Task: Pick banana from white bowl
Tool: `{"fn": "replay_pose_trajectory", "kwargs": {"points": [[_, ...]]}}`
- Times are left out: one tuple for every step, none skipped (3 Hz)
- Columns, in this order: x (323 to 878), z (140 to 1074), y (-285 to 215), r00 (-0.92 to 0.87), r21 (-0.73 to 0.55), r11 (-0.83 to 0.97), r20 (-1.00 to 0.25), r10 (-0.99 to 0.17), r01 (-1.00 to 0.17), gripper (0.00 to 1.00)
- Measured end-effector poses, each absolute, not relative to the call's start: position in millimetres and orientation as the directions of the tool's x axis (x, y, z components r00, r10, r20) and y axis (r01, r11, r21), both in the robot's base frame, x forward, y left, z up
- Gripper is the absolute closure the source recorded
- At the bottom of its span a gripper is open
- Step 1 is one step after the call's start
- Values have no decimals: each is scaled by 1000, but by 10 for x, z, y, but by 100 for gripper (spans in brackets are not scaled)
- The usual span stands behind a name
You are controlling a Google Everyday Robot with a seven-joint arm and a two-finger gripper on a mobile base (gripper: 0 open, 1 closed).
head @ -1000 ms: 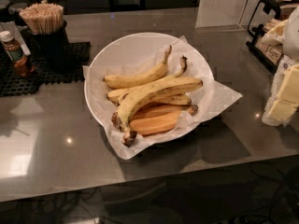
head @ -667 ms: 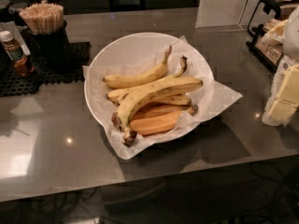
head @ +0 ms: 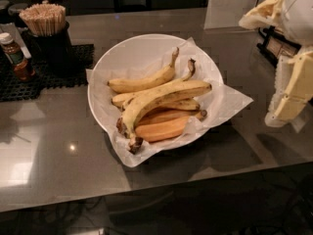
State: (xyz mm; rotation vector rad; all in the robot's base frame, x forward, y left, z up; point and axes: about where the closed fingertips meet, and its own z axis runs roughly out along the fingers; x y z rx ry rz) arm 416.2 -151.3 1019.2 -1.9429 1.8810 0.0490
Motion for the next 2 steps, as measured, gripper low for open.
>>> {"fn": "replay_pose_trajectory", "kwargs": {"points": [[4070, 10427, -1111, 216, -309, -110, -334, -918, -945, 0], [4154, 10483, -779, 267, -305, -163, -343, -901, -938, 0]]}}
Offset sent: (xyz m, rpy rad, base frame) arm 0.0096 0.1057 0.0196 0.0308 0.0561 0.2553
